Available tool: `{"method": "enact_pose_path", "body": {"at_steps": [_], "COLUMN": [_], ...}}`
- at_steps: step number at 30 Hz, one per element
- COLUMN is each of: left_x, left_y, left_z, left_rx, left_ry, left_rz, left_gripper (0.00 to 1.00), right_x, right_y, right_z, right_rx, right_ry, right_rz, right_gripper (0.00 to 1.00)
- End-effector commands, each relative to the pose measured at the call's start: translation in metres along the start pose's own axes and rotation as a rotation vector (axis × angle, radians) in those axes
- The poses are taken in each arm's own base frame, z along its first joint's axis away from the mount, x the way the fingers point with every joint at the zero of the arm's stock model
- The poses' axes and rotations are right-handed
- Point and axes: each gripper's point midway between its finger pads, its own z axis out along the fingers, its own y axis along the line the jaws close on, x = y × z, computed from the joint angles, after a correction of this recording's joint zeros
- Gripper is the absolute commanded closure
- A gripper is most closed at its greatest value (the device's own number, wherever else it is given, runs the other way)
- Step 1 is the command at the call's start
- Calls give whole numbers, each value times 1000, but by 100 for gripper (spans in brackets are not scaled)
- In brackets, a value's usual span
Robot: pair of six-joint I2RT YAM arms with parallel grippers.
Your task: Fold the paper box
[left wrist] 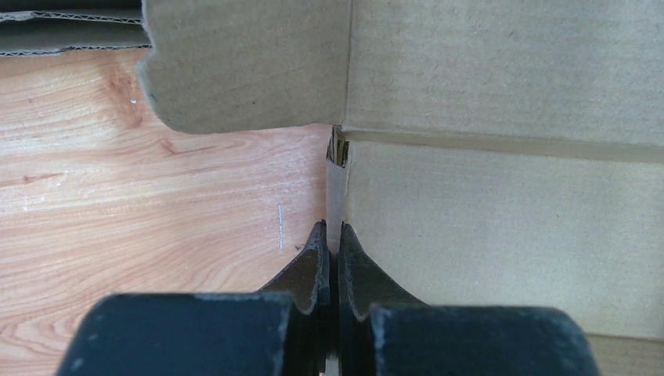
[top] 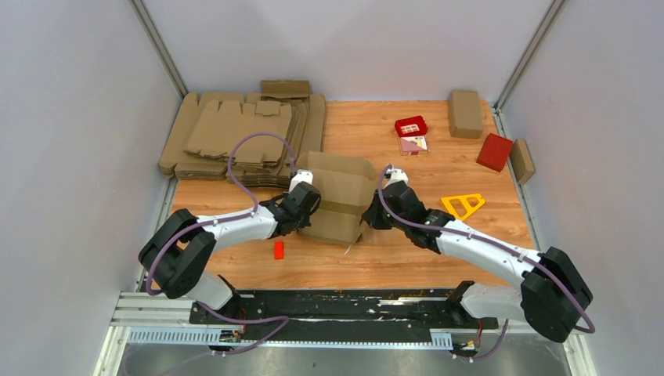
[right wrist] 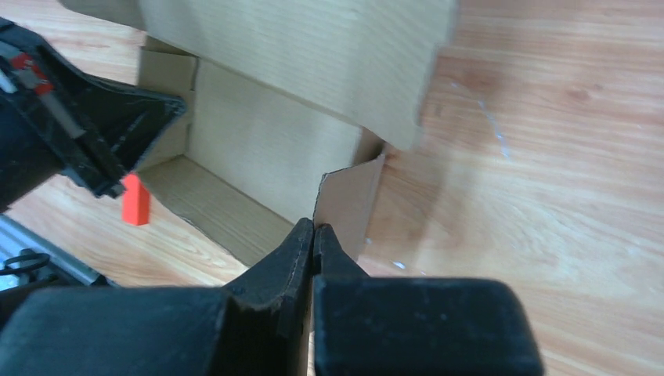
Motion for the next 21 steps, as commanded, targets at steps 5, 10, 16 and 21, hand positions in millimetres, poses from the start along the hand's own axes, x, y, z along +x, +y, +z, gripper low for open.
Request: {"method": "enact_pose_path", "body": {"at_steps": [5, 10, 16, 21], "left_x": [-11, -10, -10, -9], "left_y": [-4, -5, -4, -3], "left_z": [1, 1, 2, 3], "left_rx": [-2, -3, -10, -18], "left_ry": [-21, -15, -12, -7], "left_rz": [-40, -36, -36, -32], "left_gripper": [100, 100, 100, 100], "right_x": [-13, -11, -4, -10], "right_y": [52, 45, 34, 34], "right_z": [17, 22, 30, 27], "right_rx": [-197, -181, -196, -207], "right_ry": [37, 28, 35, 33], "right_rz": [-71, -100, -85, -91], "right_gripper": [85, 78, 80, 71]}}
